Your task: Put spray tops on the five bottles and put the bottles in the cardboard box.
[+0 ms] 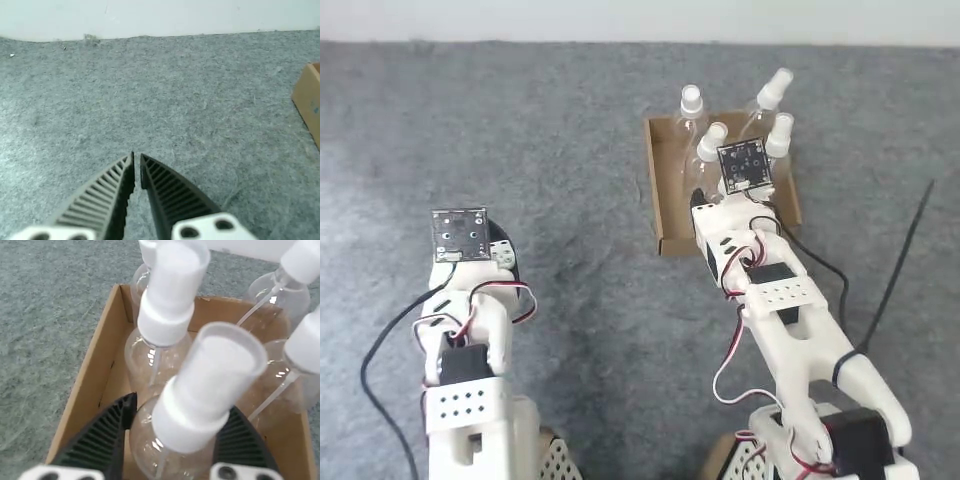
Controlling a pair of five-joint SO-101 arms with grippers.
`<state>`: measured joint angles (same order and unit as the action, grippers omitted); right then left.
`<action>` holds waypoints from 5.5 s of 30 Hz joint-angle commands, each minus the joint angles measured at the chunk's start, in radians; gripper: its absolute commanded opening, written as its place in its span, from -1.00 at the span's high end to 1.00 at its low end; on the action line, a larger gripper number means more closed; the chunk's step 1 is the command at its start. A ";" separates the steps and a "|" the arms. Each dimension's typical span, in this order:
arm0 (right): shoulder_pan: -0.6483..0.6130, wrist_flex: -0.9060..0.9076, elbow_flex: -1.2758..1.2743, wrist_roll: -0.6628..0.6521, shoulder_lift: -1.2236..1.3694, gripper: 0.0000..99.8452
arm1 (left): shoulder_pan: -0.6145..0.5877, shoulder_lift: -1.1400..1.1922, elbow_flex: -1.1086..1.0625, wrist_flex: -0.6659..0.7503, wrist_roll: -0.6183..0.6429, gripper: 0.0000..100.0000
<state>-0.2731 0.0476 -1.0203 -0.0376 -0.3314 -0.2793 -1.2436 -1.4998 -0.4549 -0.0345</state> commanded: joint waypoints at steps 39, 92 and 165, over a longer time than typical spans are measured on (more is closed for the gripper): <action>-0.002 0.105 0.003 0.000 -0.246 0.36 | 0.002 0.000 0.008 0.029 -0.005 0.98; 0.133 1.004 -0.511 -0.255 -1.458 0.94 | -0.021 -0.043 -0.015 0.051 0.005 0.97; 0.206 1.262 -0.663 -0.258 -1.483 0.94 | -0.025 -0.534 -0.185 -0.766 -0.003 0.97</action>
<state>-0.0706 1.2996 -1.6571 -0.2862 -1.7998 -0.3023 -1.7683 -1.6978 -1.2175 -0.0345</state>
